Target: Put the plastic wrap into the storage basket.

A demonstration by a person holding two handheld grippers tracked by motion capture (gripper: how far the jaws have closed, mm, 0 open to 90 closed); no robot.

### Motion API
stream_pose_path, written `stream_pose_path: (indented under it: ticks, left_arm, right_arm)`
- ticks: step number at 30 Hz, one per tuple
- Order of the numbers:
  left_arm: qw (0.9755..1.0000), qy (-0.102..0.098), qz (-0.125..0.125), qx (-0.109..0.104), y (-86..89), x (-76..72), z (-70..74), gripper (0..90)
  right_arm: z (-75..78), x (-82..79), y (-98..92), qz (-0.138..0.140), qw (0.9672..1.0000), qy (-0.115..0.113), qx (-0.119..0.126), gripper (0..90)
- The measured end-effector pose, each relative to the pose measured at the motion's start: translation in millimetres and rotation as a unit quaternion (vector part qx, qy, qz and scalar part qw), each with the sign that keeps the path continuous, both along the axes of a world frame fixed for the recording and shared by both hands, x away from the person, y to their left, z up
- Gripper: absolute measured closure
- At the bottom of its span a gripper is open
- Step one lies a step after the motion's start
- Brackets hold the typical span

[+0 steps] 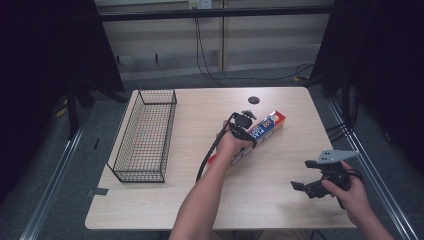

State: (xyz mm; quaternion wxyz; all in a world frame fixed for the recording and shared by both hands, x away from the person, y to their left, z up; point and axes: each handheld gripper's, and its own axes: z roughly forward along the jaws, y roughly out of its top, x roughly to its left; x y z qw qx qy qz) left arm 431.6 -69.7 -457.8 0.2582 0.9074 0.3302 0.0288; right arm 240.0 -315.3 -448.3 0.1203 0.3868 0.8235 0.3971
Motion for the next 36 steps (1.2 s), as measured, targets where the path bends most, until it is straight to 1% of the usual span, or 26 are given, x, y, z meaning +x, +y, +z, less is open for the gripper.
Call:
stream_pose_path:
  ticks: [1, 2, 3, 4, 6, 7, 8, 9, 10, 11, 13, 14, 16, 17, 18, 19, 21, 22, 24, 25, 26, 27, 29, 32, 34, 36]
  left_arm:
    - [1.0000, 0.000, 0.000, 0.000, 0.0, 0.0, 0.0, 39.6]
    - [0.9998, 0.008, 0.009, 0.015, -1.0, -1.4, 2.8, 40.2]
    - [0.9996, 0.013, 0.018, 0.019, -1.2, -2.6, 4.0, 40.9]
    - [0.9994, 0.015, 0.017, 0.025, -0.2, -3.6, 5.1, 41.6]
    - [0.9989, 0.025, 0.028, 0.030, 3.0, -5.1, 7.5, 42.3]
    - [0.9988, 0.024, 0.030, 0.031, 4.7, -5.9, 8.9, 42.5]
    - [0.9986, 0.020, 0.026, 0.041, 7.0, -6.5, 11.5, 42.7]
    - [0.9985, 0.022, 0.026, 0.042, 9.3, -7.2, 14.2, 42.7]
    - [0.9982, 0.026, 0.036, 0.040, 11.4, -8.1, 16.4, 42.8]
    - [0.9980, 0.028, 0.038, 0.042, 14.6, -8.2, 19.3, 42.9]
    - [0.9979, 0.027, 0.041, 0.042, 17.5, -8.6, 21.7, 43.1]
    - [0.9972, 0.031, 0.044, 0.051, 22.7, -9.3, 26.8, 43.2]
    - [0.9969, 0.025, 0.054, 0.051, 27.5, -10.3, 31.0, 43.3]
    - [0.9969, 0.025, 0.054, 0.051, 27.5, -10.3, 31.0, 43.4]
    - [0.9964, 0.030, 0.057, 0.055, 32.9, -10.3, 36.9, 43.5]
    - [0.9964, 0.026, 0.062, 0.052, 35.0, -10.7, 39.2, 43.5]
    - [0.9962, 0.026, 0.064, 0.053, 39.3, -10.9, 45.0, 43.5]
    - [0.9962, 0.026, 0.064, 0.053, 39.3, -10.9, 45.0, 43.5]
    - [0.9955, 0.025, 0.078, 0.048, 44.2, -11.9, 51.3, 43.5]
    - [0.9954, 0.028, 0.075, 0.052, 46.4, -11.5, 54.3, 43.5]
    - [0.9955, 0.025, 0.076, 0.051, 48.0, -11.5, 55.6, 43.5]
    - [0.9951, 0.025, 0.082, 0.049, 49.6, -11.8, 57.7, 43.5]
    - [0.9952, 0.027, 0.081, 0.047, 53.8, -11.2, 61.6, 43.5]
    - [0.9946, 0.025, 0.092, 0.041, 60.2, -11.3, 67.6, 43.5]
    - [0.9942, 0.024, 0.097, 0.038, 61.8, -11.6, 69.3, 43.5]
    - [0.9929, 0.026, 0.109, 0.039, 68.0, -12.2, 76.3, 43.5]
  right_arm:
    - [0.1, 0.0, -0.1, -0.001, 1.0000, 0.001, -0.002, 3.5]
    - [0.0, -0.1, -0.1, 0.002, 1.0000, 0.002, -0.002, 3.5]
    - [-0.2, -0.3, 0.1, 0.005, 1.0000, 0.004, -0.002, 3.5]
    - [-0.6, -0.3, 0.2, 0.007, 1.0000, 0.004, -0.001, 3.5]
    - [-0.7, -0.5, 0.4, 0.008, 0.9999, 0.006, -0.004, 3.5]
    - [-0.6, -0.6, 0.5, 0.006, 1.0000, 0.005, -0.005, 3.5]
    - [-0.4, -0.5, 0.5, 0.005, 1.0000, 0.004, -0.004, 3.5]
    - [0.2, -0.6, 0.5, 0.003, 1.0000, 0.003, -0.004, 3.5]
    - [0.6, -0.7, 0.4, 0.003, 1.0000, 0.002, -0.004, 3.5]
    - [0.7, -0.8, 0.3, 0.003, 1.0000, 0.002, -0.002, 3.5]
    - [0.9, -0.7, 0.1, 0.003, 1.0000, 0.002, -0.002, 3.5]
    - [0.8, -0.6, 0.0, 0.002, 1.0000, 0.002, -0.002, 3.5]
    - [0.8, -0.4, 0.2, 0.002, 1.0000, 0.002, -0.001, 3.4]
    - [0.9, -0.4, 0.3, 0.001, 1.0000, 0.001, -0.002, 3.4]
    - [1.1, -0.5, 0.4, 0.001, 1.0000, 0.001, -0.002, 3.4]
    - [1.2, -0.5, 0.4, 0.000, 1.0000, 0.001, -0.002, 3.4]
    - [1.1, -0.5, 0.6, 0.001, 1.0000, 0.000, -0.002, 3.4]
    - [1.1, -0.3, 0.6, 0.002, 1.0000, 0.000, -0.002, 3.4]
    - [1.0, 0.1, 0.6, 0.001, 1.0000, 0.000, -0.002, 3.4]
    - [0.9, 0.2, 0.6, 0.001, 1.0000, 0.000, -0.002, 3.4]
    - [1.0, 0.2, 0.7, 0.001, 1.0000, 0.000, -0.002, 3.4]
    - [1.0, 0.2, 0.7, 0.001, 1.0000, 0.000, -0.002, 3.4]
    - [0.9, 0.0, 0.8, 0.002, 1.0000, -0.001, -0.002, 3.4]
    - [0.6, 0.2, 1.2, 0.000, 1.0000, -0.001, -0.003, 3.4]
    - [0.6, 0.2, 1.4, 0.000, 1.0000, 0.000, -0.002, 3.3]
    - [0.2, 1.2, 1.5, 0.002, 1.0000, -0.002, -0.001, 3.4]
